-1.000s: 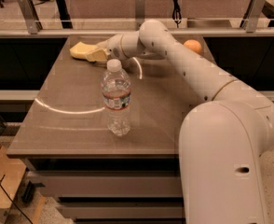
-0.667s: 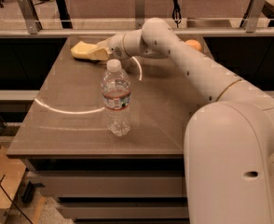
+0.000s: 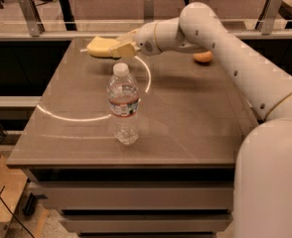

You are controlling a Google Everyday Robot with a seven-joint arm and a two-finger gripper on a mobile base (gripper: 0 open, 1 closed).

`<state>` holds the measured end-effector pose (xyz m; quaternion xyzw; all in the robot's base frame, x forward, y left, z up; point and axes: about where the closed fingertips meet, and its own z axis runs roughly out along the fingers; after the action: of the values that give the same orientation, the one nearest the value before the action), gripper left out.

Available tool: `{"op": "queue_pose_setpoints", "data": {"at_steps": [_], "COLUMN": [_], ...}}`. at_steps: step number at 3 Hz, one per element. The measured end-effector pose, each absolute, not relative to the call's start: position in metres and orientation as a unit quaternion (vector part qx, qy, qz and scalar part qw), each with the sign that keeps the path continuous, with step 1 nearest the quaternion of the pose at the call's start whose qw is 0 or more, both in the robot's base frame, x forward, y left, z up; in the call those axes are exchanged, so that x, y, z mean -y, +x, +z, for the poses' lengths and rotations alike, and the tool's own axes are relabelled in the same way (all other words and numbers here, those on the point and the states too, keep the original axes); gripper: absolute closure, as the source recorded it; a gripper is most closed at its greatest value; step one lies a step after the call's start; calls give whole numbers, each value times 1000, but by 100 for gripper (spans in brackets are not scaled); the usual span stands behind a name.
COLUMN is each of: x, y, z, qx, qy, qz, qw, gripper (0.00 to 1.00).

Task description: Move sponge near water bottle

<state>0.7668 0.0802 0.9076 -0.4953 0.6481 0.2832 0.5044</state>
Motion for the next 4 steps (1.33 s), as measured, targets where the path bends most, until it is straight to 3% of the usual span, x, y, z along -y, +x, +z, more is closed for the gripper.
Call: {"op": "queue_pose_setpoints", "data": {"at_steps": [3,4], "x": [-2,12], "y": [638,607], "z": [928,916], "qx": [-631,-634], "qy": [-599,-608], "qz": [287,301], "qw": [402,370], "gripper": [100,83]}}
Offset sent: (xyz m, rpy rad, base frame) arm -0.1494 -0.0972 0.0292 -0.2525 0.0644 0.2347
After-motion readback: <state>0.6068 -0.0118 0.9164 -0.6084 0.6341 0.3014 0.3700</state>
